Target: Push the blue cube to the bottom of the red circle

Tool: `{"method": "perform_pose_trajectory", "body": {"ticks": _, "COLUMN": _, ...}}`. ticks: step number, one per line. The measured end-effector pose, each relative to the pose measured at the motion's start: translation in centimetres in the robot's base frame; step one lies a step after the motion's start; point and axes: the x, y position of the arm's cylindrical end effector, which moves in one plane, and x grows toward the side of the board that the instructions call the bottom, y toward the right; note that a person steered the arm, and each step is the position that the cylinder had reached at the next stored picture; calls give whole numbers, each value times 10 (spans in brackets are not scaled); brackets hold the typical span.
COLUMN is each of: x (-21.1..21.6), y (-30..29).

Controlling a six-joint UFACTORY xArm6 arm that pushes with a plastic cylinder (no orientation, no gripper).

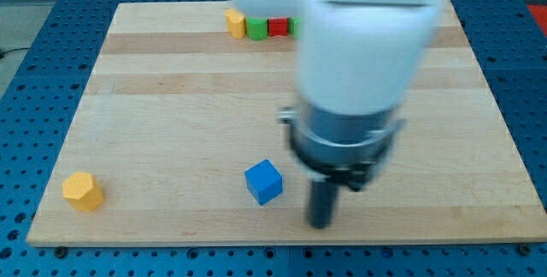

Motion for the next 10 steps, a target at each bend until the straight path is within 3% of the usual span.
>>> {"method": "perform_pose_trajectory", "body": {"ticks": 2, "x": -35, "y": -45}}
{"method": "perform_pose_trajectory", "body": {"ticks": 3, "x": -71, "y": -98}}
{"method": "perform_pose_trajectory", "body": {"ticks": 4, "x": -101, "y": -95}}
{"method": "perform_pose_trajectory", "body": {"ticks": 7, "x": -158, "y": 20}}
{"method": "perform_pose_trajectory", "body": {"ticks": 9, "x": -161, "y": 112}}
{"method": "perform_pose_trajectory", "body": {"ticks": 10, "x": -173, "y": 130}}
